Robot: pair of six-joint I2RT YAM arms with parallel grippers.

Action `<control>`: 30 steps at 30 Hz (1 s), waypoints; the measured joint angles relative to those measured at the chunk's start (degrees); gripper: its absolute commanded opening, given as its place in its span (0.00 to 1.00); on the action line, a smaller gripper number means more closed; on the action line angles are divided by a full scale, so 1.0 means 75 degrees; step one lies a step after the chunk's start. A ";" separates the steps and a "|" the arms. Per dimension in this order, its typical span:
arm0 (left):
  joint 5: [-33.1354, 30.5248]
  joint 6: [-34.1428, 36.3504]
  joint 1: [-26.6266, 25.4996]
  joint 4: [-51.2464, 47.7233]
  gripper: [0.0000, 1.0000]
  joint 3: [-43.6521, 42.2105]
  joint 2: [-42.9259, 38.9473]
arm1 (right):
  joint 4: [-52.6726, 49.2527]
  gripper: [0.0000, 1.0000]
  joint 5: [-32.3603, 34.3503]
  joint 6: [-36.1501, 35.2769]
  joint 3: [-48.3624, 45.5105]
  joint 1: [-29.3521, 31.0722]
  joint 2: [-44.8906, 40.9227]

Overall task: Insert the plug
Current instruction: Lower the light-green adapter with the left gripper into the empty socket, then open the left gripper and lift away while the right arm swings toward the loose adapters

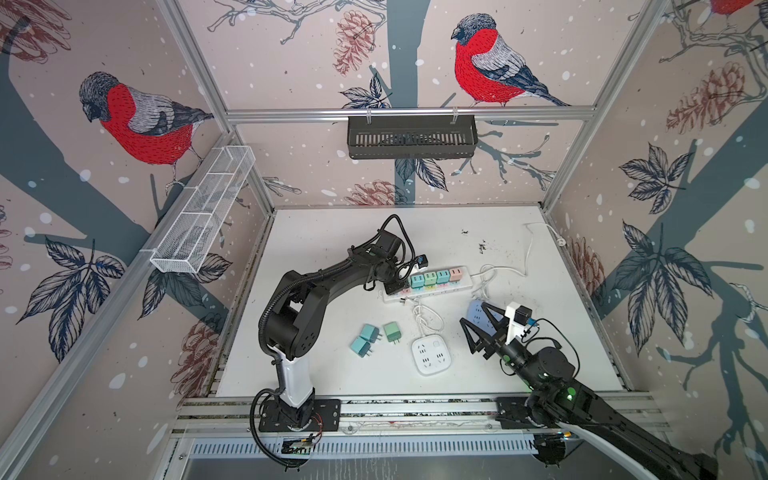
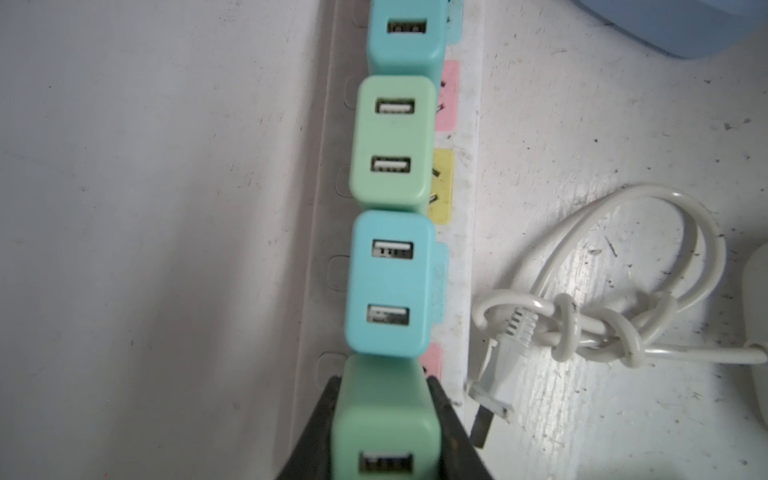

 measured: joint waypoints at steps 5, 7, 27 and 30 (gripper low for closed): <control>0.0105 0.0009 0.0026 -0.0076 0.00 0.0122 0.0262 | 0.0000 1.00 0.0003 0.0003 0.0000 0.0000 0.0000; 0.0195 0.0015 0.0064 -0.0140 0.00 0.0227 0.0408 | 0.0000 1.00 0.0006 0.0003 0.0000 -0.0006 0.0000; -0.0064 -0.0478 0.0154 0.0003 0.99 0.0157 -0.0015 | -0.0015 1.00 0.0612 0.0589 -0.0029 -0.0035 0.0017; -0.0297 -0.0819 0.0067 0.0463 0.99 0.0000 -0.0679 | -0.0137 1.00 0.0804 0.0629 0.0070 -0.0038 0.0020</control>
